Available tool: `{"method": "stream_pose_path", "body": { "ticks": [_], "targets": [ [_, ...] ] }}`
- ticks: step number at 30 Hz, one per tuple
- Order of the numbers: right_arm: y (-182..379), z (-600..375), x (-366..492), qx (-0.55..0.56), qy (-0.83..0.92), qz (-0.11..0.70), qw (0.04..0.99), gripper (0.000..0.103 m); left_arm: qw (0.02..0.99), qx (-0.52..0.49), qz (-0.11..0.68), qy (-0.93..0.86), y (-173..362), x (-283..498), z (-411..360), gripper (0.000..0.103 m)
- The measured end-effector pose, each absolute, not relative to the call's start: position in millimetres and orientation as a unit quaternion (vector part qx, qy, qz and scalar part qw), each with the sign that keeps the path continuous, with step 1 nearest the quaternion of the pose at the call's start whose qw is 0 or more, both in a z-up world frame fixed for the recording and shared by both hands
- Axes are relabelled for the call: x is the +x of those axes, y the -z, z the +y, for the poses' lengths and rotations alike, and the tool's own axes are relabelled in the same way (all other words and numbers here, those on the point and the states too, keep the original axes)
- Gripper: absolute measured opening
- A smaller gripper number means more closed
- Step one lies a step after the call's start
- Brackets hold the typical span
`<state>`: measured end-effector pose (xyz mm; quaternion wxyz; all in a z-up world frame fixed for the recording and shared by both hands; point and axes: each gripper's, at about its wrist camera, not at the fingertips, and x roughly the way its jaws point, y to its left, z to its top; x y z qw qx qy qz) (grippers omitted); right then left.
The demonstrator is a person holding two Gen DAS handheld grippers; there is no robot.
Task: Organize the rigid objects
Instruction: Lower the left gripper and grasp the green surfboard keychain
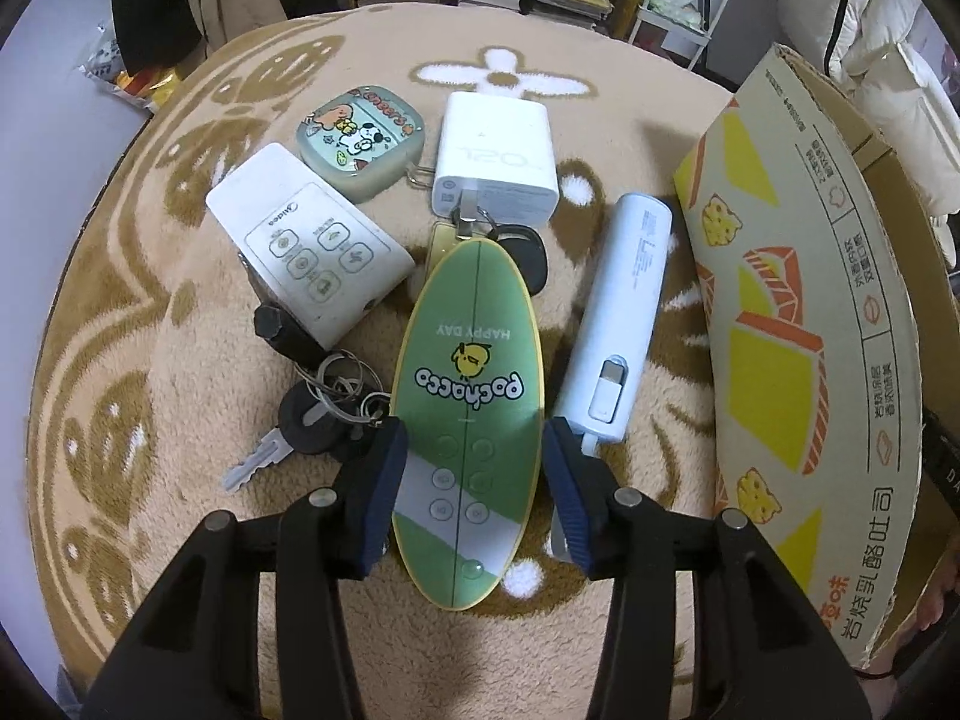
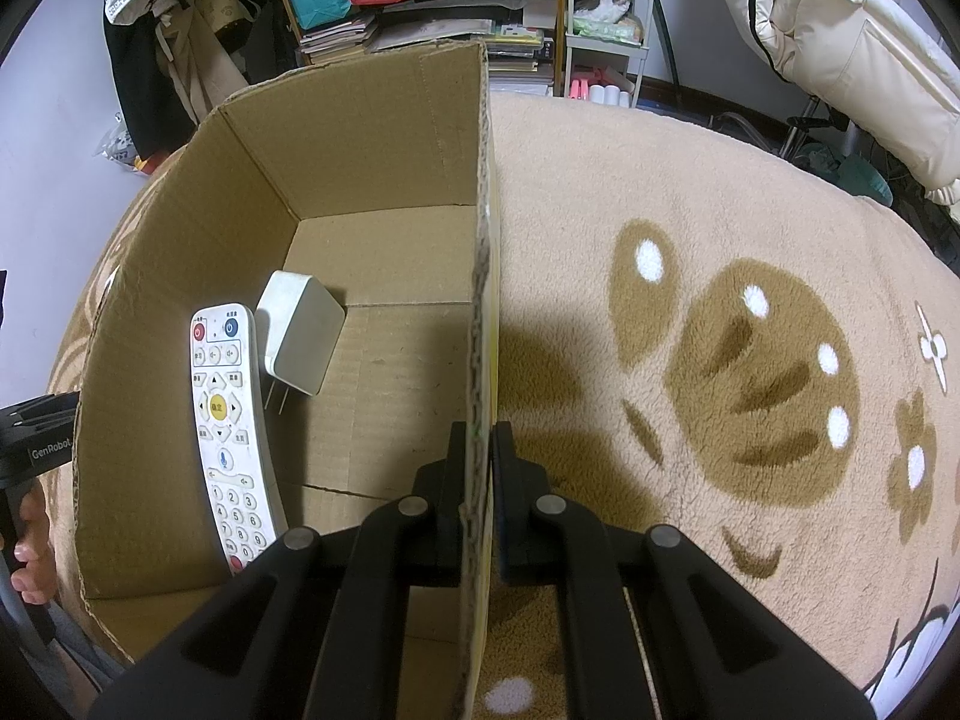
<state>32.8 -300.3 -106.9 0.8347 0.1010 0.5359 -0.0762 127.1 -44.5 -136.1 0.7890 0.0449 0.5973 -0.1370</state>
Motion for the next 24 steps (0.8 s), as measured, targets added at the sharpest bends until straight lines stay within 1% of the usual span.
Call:
{"method": "stream_pose_path", "body": {
  "ticks": [2,6,14,19,24],
  "targets": [
    [107,-300,32,0.101,0.076,0.536,0.835,0.007,0.789,0.045,0.597,0.137,136,126,-45,0.052],
    [107,-300,32,0.101,0.076,0.536,0.835,0.007,0.789,0.051,0.597,0.135,137,126,-47,0.053],
    [107,-300,32,0.101,0.076,0.536,0.835,0.007,0.788,0.045,0.599,0.132,135,127,-42,0.054],
    [107,-300,32,0.1,0.076,0.536,0.835,0.007,0.793,0.066,0.595,0.108,132,127,-39,0.055],
    [107,-301,32,0.101,0.076,0.536,0.835,0.007,0.788,0.057,0.603,0.111,137,129,-37,0.055]
  ]
}}
